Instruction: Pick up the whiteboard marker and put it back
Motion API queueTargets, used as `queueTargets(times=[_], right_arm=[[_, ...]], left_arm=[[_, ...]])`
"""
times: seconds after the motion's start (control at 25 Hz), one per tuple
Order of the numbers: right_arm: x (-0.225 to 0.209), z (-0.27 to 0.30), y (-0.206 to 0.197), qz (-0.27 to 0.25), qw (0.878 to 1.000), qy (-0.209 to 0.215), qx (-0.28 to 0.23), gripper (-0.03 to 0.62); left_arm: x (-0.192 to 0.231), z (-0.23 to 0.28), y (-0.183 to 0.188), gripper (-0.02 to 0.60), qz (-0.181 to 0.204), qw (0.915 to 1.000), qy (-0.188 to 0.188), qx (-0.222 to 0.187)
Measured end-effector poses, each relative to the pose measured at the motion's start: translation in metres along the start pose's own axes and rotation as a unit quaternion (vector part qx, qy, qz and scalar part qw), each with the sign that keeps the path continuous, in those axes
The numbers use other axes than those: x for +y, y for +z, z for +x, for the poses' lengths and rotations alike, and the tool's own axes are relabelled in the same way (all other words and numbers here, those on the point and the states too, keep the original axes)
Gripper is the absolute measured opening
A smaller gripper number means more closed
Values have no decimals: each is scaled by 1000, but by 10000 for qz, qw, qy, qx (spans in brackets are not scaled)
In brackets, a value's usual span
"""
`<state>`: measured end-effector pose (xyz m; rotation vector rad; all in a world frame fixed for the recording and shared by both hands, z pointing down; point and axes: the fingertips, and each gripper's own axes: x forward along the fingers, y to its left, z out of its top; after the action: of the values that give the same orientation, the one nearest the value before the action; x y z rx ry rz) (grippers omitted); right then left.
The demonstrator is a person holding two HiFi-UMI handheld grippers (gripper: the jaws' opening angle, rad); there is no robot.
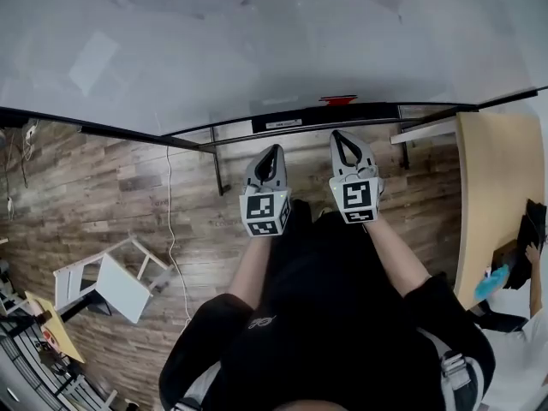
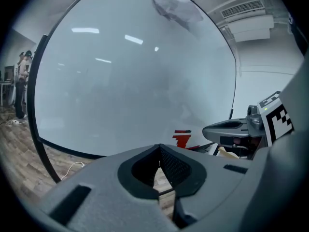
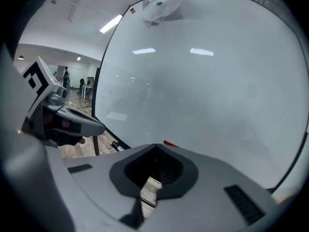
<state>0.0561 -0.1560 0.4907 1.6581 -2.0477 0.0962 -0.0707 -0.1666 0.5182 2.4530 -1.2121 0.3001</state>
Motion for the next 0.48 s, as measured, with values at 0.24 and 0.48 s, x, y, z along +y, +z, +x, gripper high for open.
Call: queueTargets(times=[0.24,0.48], right_arm=[[-28,-46,0,490,9974,-125,-519,2],[-49,-108,-13,802,9923,-200,-919,2]], left_arm=[[-53,-8,9,6,163,9996,-19,-213],[-118,-35,4,6,356,9986,-17,-387]])
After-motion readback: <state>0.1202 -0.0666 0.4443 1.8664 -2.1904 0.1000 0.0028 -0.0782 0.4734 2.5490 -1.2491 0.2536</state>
